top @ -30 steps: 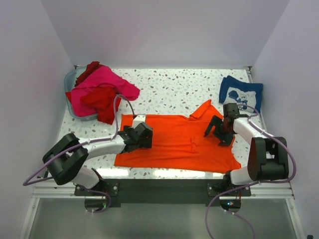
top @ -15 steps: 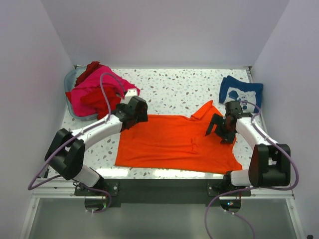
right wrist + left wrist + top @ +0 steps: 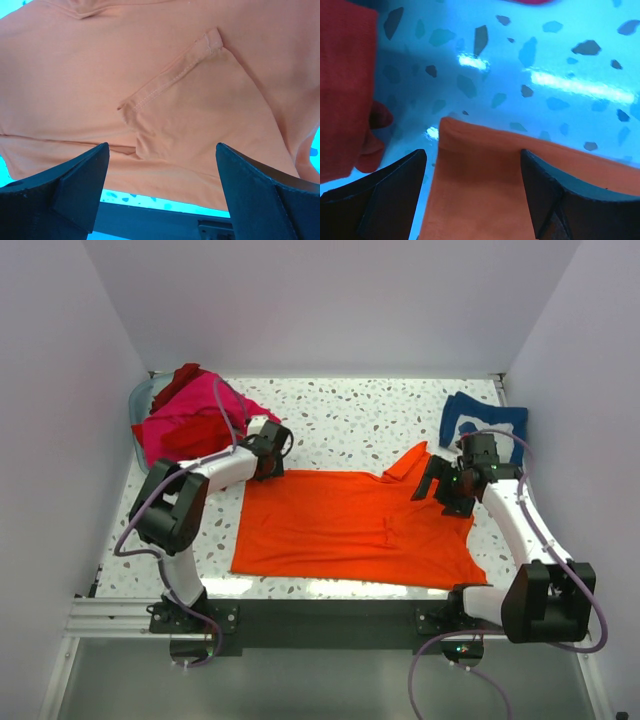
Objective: Fold and stack the t-shirts
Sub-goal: Fold the tshirt
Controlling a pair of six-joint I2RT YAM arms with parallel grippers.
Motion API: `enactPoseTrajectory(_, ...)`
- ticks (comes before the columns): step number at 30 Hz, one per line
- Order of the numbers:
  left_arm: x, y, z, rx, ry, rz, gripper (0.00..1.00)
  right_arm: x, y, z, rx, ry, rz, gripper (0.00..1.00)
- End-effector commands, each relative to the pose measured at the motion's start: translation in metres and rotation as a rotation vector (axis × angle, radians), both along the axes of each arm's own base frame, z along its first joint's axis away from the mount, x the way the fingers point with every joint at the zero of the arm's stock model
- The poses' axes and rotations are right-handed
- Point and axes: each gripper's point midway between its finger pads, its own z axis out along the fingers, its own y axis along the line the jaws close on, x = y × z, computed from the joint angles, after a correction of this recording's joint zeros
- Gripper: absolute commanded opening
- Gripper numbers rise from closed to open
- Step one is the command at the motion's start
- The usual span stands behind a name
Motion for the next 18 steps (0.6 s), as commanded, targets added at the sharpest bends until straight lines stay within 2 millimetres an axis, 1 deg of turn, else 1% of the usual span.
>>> enactPoseTrajectory(1, 0.014, 0.018, 0.008, 0.008, -0.038, 0.056, 0.8, -0.002, 0.002, 0.02, 0.008, -0.041, 0.04, 0.9)
enactPoseTrajectory(2, 0.015, 0.022, 0.007, 0.006, -0.038, 0.065, 0.8, -0.003, 0.002, 0.019, 0.004, -0.04, 0.041, 0.9)
enactPoseTrajectory(7, 0.017, 0.027, 0.004, 0.012, -0.047, 0.074, 0.77, -0.007, 0.003, 0.009, 0.015, -0.019, 0.046, 0.9)
enactPoseTrajectory(9, 0.019, 0.028, 0.002, 0.014, -0.046, 0.076, 0.75, -0.008, 0.004, 0.007, 0.018, -0.016, 0.049, 0.9)
enactPoseTrajectory(10, 0.021, 0.027, 0.002, 0.009, -0.049, 0.072, 0.72, -0.009, 0.004, 0.005, 0.019, -0.013, 0.051, 0.9)
enactPoseTrajectory(12, 0.022, 0.029, -0.002, 0.014, -0.041, 0.072, 0.68, -0.011, 0.004, 0.003, 0.019, -0.007, 0.052, 0.9)
enactPoseTrajectory(16, 0.025, 0.032, -0.007, 0.014, -0.034, 0.075, 0.55, -0.014, 0.003, 0.0, 0.014, 0.0, 0.058, 0.9)
enactPoseTrajectory(18, 0.026, 0.035, -0.009, 0.015, -0.028, 0.081, 0.51, -0.016, 0.004, -0.002, 0.015, 0.009, 0.06, 0.9)
